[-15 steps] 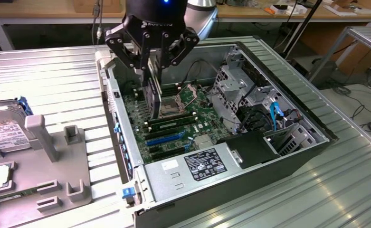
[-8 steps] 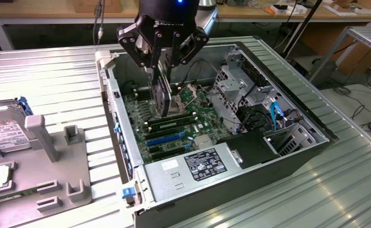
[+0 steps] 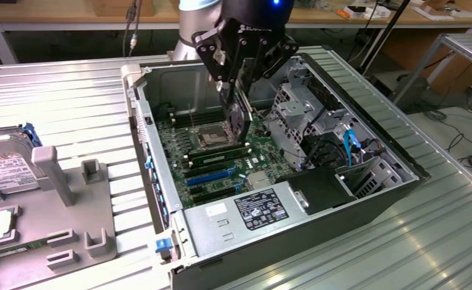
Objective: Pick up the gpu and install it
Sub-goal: 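Pick up the gpu and move the gpu toward the slot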
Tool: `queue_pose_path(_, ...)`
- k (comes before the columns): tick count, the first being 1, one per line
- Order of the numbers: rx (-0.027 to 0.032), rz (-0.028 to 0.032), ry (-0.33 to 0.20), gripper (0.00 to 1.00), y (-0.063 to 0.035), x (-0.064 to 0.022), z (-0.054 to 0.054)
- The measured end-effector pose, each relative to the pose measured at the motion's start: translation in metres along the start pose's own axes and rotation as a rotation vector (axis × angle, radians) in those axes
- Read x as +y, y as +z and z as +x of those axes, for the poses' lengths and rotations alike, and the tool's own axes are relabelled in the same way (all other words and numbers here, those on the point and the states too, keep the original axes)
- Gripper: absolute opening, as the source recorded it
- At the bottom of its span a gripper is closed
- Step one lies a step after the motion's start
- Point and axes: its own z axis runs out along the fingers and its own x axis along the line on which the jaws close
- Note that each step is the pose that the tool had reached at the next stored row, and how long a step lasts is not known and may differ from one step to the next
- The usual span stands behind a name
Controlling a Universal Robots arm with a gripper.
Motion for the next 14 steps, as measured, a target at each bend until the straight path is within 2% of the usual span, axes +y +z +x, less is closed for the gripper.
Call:
queue_pose_path(5, 0.0000, 0.0000, 0.000, 0.27, 0.0004, 0.0016, -0.016)
queue_pose_path(14, 0.0000, 0.0000, 0.000, 0.27, 0.0005, 0.0023, -0.026)
